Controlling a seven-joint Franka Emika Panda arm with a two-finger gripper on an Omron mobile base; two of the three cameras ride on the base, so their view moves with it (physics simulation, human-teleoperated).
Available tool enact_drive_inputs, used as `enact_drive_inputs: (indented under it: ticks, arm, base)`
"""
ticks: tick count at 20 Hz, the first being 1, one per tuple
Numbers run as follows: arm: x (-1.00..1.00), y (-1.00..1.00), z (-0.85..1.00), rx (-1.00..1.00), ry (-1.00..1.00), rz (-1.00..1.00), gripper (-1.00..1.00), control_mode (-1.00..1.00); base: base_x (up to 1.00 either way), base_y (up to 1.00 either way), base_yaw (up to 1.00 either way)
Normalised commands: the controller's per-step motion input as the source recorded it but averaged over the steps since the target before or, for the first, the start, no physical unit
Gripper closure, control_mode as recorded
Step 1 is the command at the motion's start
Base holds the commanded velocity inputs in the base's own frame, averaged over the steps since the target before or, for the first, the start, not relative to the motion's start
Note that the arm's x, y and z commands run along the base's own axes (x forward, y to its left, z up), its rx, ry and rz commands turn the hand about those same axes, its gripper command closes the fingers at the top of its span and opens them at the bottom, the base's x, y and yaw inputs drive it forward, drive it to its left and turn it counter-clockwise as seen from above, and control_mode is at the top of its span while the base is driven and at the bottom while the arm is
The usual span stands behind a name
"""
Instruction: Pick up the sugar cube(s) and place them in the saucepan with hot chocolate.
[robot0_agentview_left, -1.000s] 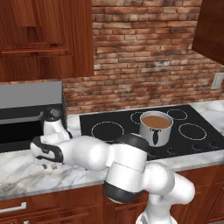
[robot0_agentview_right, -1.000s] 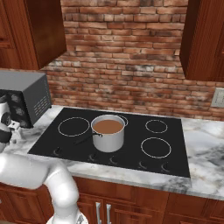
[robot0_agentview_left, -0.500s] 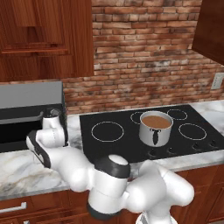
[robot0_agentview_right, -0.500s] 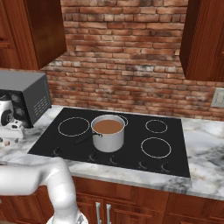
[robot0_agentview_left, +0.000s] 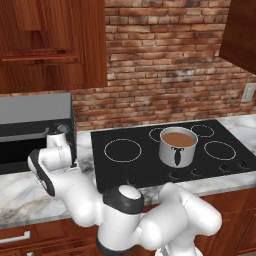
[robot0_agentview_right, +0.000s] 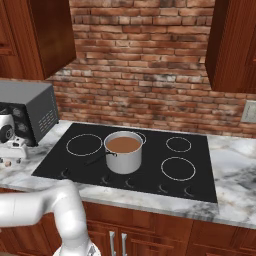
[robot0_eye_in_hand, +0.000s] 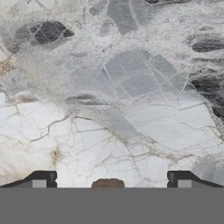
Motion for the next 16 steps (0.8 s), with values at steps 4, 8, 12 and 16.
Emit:
enact_drive_inputs:
  ticks: [4, 8, 12, 16]
  arm:
    - [-0.31, 0.00, -0.15, -0.02, 0.00, 0.00, -1.00, -1.00]
    - [-0.36, 0.00, -0.12, -0.02, 0.00, 0.00, -1.00, -1.00]
    - [-0.15, 0.00, -0.05, -0.04, 0.00, 0.00, -1.00, -1.00]
    - [0.00, 0.00, -0.05, -0.07, 0.00, 0.00, -1.00, -1.00]
  base:
    - [0.00, 0.00, 0.00]
    - [0.00, 0.00, 0.00]
    - [0.00, 0.00, 0.00]
    - [0.00, 0.00, 0.00]
